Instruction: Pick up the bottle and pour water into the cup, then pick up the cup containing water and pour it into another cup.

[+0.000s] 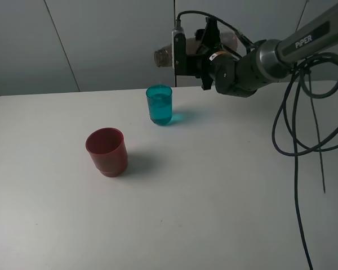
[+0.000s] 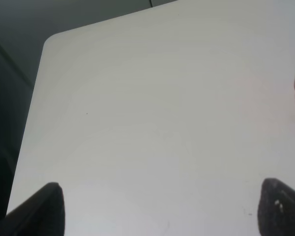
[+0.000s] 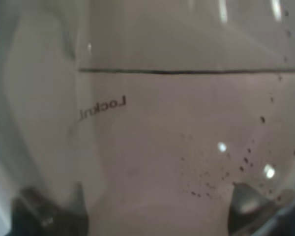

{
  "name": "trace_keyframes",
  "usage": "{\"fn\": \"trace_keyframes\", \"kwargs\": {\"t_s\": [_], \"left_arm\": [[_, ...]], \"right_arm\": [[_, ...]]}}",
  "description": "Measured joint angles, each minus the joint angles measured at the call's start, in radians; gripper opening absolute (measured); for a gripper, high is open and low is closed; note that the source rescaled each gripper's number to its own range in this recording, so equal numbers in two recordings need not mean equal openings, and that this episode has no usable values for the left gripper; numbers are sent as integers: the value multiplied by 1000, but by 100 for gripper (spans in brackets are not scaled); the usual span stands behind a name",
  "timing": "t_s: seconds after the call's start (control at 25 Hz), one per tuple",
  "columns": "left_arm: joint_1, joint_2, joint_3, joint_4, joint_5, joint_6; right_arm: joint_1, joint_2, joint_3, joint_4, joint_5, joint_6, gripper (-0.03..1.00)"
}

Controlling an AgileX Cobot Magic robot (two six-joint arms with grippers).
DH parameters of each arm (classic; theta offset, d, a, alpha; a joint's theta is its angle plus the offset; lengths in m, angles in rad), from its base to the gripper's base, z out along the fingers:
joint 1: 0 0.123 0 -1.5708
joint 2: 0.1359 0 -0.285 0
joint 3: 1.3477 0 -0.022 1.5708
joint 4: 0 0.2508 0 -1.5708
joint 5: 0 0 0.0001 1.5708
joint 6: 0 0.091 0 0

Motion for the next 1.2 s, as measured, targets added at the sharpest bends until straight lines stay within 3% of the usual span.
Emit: {"fn": "trace_keyframes", "kwargs": {"t_s": [0.36, 0.76, 1.0, 1.2], "left_arm": [[0, 0, 0, 0, 0, 0], [0, 0, 0, 0, 0, 0], [0, 0, 0, 0, 0, 0], [0, 0, 0, 0, 0, 0]], "right_arm": [[0, -80, 39, -22, 86, 643, 5], [-91, -169, 191, -322, 99, 1351, 5], [-152, -181, 278, -399, 80, 1597, 5], [-196, -182, 340, -427, -10, 1706, 5]]}}
